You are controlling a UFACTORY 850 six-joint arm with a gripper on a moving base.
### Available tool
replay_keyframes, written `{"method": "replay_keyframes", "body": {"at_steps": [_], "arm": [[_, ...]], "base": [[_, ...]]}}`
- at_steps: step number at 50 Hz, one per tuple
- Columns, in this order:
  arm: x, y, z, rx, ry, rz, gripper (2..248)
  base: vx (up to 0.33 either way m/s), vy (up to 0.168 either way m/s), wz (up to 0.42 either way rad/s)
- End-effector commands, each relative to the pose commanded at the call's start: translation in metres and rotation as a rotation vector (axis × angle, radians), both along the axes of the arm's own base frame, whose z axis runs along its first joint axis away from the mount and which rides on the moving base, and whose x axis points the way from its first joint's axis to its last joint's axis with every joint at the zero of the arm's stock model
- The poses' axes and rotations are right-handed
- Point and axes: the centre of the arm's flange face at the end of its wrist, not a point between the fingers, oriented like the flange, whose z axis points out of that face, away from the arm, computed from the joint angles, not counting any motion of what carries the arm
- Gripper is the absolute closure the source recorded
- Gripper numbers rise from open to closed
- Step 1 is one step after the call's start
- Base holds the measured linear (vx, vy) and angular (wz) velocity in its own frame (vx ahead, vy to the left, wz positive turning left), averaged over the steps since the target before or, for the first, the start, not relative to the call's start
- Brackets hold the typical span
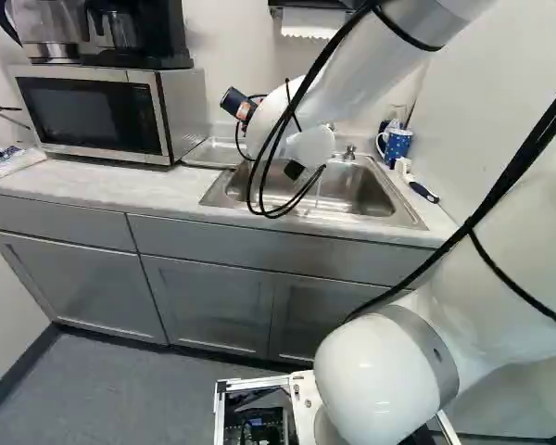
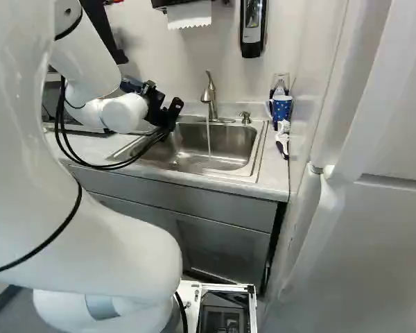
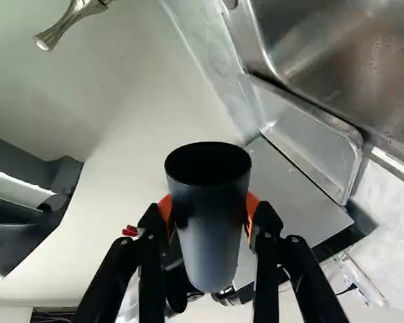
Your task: Rinse the cup and place it in the tray
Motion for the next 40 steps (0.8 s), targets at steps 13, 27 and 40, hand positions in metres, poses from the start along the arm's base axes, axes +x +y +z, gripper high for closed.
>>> {"method": "replay_keyframes", "body": {"at_steps": [13, 27, 40], "arm": [[0.0000, 0.0000, 0.0000, 0.000, 0.000, 0.000, 128], [0.0000, 0.0000, 0.0000, -0.003, -0.001, 0.000, 128], [0.0000, 0.0000, 0.0000, -0.104, -0.028, 0.006, 128]], "base": [[0.000, 0.000, 0.000], [0.000, 0.000, 0.000], [0.000, 0.000, 0.000]]}}
